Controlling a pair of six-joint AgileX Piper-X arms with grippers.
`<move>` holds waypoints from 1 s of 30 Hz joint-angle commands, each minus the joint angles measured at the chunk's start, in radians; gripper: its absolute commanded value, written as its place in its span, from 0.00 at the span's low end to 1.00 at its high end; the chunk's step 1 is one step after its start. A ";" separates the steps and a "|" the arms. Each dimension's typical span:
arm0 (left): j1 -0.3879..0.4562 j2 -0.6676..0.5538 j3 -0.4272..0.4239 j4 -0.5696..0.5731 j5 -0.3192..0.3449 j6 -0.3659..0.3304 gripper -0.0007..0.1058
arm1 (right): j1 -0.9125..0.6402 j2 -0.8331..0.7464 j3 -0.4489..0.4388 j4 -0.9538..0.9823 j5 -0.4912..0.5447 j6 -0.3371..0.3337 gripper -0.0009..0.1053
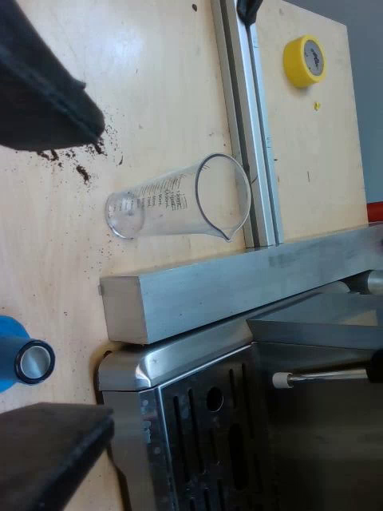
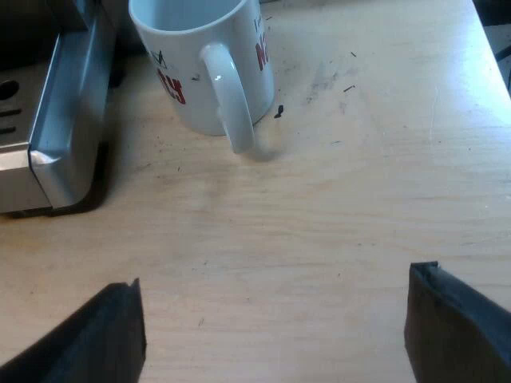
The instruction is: Place mug into machine
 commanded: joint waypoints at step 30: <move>-0.311 0.022 0.040 -0.393 0.389 -0.004 0.64 | 0.097 0.238 -0.136 -0.155 -0.257 -0.178 0.66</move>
